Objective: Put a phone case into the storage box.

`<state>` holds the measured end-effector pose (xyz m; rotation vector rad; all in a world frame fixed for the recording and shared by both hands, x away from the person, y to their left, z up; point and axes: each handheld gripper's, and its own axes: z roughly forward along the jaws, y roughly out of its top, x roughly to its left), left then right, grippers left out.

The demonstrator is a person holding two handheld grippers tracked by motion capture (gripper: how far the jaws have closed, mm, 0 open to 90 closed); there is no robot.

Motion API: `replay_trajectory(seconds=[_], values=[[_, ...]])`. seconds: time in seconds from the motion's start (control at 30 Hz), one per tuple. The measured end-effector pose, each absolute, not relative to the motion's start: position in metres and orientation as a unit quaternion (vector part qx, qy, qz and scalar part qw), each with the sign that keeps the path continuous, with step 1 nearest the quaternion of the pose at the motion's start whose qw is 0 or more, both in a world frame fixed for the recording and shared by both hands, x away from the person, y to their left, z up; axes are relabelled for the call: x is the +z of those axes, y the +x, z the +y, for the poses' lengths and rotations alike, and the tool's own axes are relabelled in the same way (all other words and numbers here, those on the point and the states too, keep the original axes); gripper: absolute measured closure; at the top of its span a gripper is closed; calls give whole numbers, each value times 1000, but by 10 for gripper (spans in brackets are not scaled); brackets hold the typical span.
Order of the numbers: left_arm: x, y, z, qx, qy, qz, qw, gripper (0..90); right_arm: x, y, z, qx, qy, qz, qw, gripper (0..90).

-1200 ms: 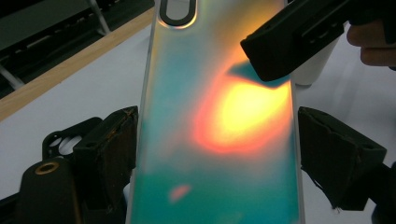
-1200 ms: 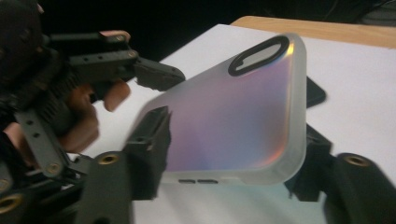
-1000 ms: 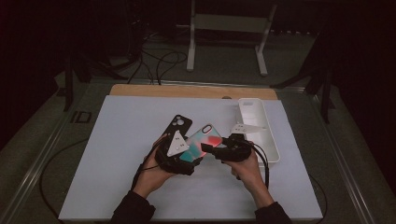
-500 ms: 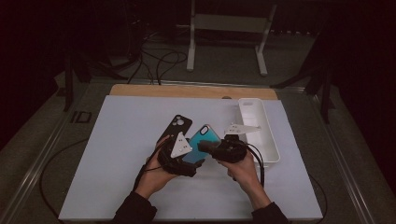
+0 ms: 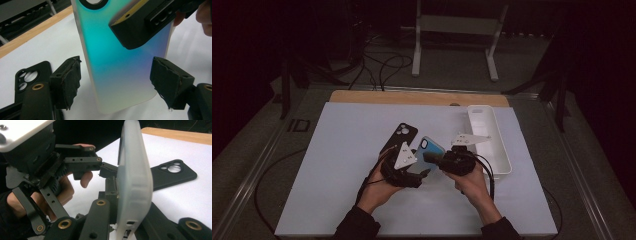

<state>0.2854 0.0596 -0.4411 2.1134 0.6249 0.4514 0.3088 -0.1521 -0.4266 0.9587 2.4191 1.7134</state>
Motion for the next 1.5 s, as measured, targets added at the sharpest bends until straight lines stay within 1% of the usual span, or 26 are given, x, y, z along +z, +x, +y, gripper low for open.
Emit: replay_trajectory(seconds=[0.17,0.3,0.6,1.07,1.27,1.33,1.47,1.5], values=[[-441,287,63,168,849,251,433,241,-426,308,-151,547,300,781,20,868],[-441,289,70,144,847,257,443,231,-425,308,-154,545,298,783,26,868],[-445,290,83,114,841,268,455,203,-422,307,-165,557,293,777,28,868],[-452,289,76,73,843,256,468,207,-413,305,-172,586,262,767,14,866],[-454,287,73,48,846,234,477,229,-414,303,-169,595,238,768,-13,866],[-454,287,73,40,846,229,481,243,-414,303,-168,598,227,768,-15,866],[-454,287,73,32,845,221,485,326,-413,302,-166,602,219,768,-18,866],[-454,287,73,34,846,221,484,365,-413,302,-166,601,217,769,-18,866]])
